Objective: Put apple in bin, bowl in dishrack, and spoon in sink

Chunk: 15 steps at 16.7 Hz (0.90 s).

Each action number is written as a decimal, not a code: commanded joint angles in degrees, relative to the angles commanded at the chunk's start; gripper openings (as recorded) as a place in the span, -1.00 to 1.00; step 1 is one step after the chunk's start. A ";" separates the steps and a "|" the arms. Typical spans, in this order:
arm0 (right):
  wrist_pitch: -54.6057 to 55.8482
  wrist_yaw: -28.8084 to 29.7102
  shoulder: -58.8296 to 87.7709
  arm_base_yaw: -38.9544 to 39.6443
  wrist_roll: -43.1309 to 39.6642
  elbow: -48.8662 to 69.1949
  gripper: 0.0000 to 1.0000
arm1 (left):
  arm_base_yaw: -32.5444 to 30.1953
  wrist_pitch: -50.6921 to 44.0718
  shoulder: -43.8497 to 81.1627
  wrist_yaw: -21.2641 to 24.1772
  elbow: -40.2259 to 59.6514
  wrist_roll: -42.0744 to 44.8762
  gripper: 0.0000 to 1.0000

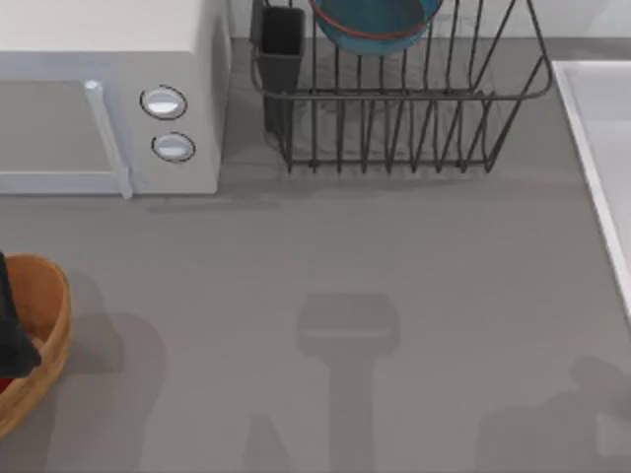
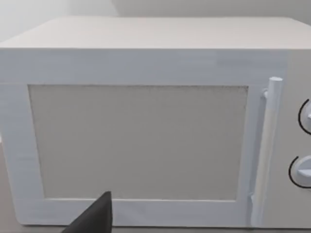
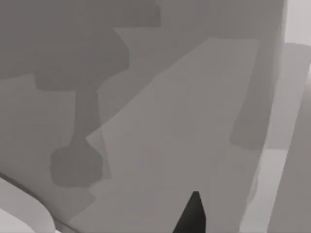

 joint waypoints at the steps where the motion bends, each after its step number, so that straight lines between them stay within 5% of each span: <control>1: -0.41 0.00 -0.28 0.00 0.03 0.36 -1.00 | 0.00 0.00 0.00 0.00 0.00 0.00 1.00; 8: -1.71 0.00 3.39 0.31 0.26 3.86 -1.00 | 0.00 0.00 0.00 0.00 0.00 0.00 1.00; 15: -10.50 -0.07 27.75 2.72 1.79 33.11 -1.00 | 0.00 0.00 0.00 0.00 0.00 0.00 1.00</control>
